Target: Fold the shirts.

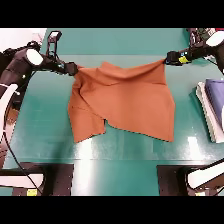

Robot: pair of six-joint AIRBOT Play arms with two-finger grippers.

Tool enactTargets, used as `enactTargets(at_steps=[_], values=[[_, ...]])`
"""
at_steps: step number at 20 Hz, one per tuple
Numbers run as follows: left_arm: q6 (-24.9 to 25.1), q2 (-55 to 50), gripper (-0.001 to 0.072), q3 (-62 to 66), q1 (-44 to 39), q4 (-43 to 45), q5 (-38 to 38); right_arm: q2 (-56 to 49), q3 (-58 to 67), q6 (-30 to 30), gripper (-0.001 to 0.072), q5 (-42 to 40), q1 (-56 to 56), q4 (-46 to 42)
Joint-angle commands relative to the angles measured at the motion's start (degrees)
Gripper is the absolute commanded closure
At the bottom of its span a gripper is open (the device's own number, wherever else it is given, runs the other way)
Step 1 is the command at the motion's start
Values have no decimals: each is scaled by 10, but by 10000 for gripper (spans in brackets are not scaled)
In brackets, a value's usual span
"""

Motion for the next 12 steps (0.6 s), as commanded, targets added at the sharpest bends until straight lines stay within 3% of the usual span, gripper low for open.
enactTargets(at_steps=[1,4,6,8,12], values=[[-8,-27,241,12,5,4,-9,-38,51,17,227,35,-2,8],[14,-24,240,57,53,1,-215,-6,37,9,263,107,-24,28],[18,-18,240,49,100,-22,-307,38,-24,-3,263,123,-42,28],[19,-3,241,11,138,-54,-322,93,-108,-6,262,118,-61,28],[19,28,240,-117,159,-80,-273,193,-267,-10,262,117,-89,28]])
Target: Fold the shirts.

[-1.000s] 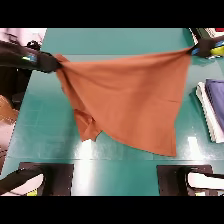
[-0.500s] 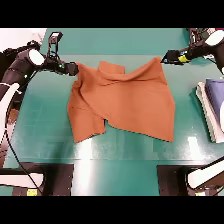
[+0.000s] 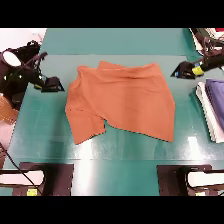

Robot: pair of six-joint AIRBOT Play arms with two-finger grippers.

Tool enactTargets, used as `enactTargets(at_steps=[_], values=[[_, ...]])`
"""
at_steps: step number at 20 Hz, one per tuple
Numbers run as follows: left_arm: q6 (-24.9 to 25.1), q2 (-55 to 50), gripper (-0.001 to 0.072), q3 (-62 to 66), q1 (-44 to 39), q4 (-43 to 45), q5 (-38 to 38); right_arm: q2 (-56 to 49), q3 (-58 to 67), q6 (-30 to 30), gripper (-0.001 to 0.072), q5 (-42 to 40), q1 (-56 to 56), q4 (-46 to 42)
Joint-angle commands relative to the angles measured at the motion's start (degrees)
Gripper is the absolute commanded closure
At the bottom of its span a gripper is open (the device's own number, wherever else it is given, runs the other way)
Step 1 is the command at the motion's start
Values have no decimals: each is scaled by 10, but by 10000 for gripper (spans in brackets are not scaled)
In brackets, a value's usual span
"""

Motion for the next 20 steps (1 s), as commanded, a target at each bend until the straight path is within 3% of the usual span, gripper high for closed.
enactTargets(at_steps=[1,7,16,17,18,20], values=[[3,18,241,-100,18,-26,10,84,-128,-5,261,3,-26,1],[2,18,240,-195,18,-69,79,181,-245,-8,261,-12,-74,1],[11,17,243,-201,18,-90,90,265,-390,-8,261,-28,-162,0],[11,17,276,-201,18,-90,92,270,-409,-8,261,-28,-173,0],[11,17,448,-201,18,-90,94,276,-425,-8,261,-28,-181,0],[12,17,623,-200,18,-93,99,285,-454,-8,261,-28,-193,-1]])
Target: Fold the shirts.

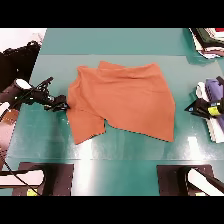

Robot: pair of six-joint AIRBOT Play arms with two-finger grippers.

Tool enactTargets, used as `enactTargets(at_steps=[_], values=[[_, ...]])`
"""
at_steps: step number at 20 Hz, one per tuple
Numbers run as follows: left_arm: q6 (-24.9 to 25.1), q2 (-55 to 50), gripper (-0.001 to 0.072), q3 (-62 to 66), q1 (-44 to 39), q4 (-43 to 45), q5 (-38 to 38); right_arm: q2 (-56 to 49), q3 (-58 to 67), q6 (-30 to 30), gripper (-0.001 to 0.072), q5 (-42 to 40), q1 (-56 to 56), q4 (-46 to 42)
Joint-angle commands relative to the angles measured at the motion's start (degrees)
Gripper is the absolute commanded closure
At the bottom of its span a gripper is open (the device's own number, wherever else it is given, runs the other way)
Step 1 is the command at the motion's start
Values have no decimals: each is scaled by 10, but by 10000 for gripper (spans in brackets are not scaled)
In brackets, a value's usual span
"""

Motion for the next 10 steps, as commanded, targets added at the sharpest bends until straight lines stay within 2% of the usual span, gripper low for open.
enactTargets(at_steps=[1,4,5,10], values=[[2,0,683,1,0,-4,9,21,-56,0,261,0,-26,-2],[4,18,684,9,0,-2,8,29,-106,0,245,18,-46,-2],[4,31,684,11,0,0,11,29,-126,0,180,25,-51,-2],[19,95,683,11,0,3,17,29,-223,0,186,-19,-25,1]])
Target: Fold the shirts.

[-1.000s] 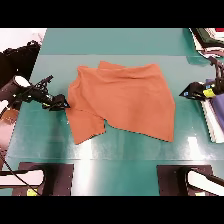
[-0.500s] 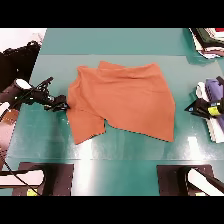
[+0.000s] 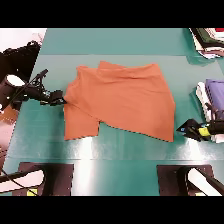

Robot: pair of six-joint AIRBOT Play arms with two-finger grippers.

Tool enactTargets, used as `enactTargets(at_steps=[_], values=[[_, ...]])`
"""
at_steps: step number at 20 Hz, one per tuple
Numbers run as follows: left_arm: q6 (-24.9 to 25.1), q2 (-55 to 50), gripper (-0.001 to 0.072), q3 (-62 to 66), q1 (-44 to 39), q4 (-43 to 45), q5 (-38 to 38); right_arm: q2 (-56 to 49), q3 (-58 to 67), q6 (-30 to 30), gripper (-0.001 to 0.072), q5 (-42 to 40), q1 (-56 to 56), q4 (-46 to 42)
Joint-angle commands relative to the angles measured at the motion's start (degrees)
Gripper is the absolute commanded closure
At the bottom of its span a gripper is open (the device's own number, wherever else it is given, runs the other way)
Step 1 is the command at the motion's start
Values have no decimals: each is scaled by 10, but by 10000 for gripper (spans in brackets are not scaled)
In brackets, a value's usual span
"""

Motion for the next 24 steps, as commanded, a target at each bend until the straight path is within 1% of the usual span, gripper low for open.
enactTargets(at_steps=[1,2,5,6,7,8,9,10,12,15,18,20,22,24], values=[[8,29,683,1,0,2,-1,1,-56,0,225,-31,29,2],[8,29,683,1,0,2,-4,1,-61,0,267,-41,49,2],[8,29,683,1,0,1,-6,1,-63,6,281,-64,105,10],[8,29,683,1,0,1,-6,1,-63,6,284,-70,117,27],[7,29,683,1,0,1,-6,1,-63,5,349,-73,126,44],[7,29,683,1,0,1,-6,1,-63,5,483,-75,136,54],[7,31,684,1,0,1,-9,1,-63,4,596,-76,144,56],[7,38,684,1,1,1,-11,1,-62,-2,692,-77,151,57],[7,68,684,8,1,4,-11,2,-42,-11,694,-69,159,57],[1,144,684,61,1,10,-25,23,54,-10,694,-48,162,58],[0,212,684,174,1,11,-51,69,214,-10,694,-50,161,56],[-15,250,683,266,1,10,-55,90,336,-10,694,-69,161,56],[-15,273,683,365,1,2,-58,101,460,-10,694,-89,161,55],[-18,279,683,475,1,-10,-72,101,581,-11,694,-92,161,48]])
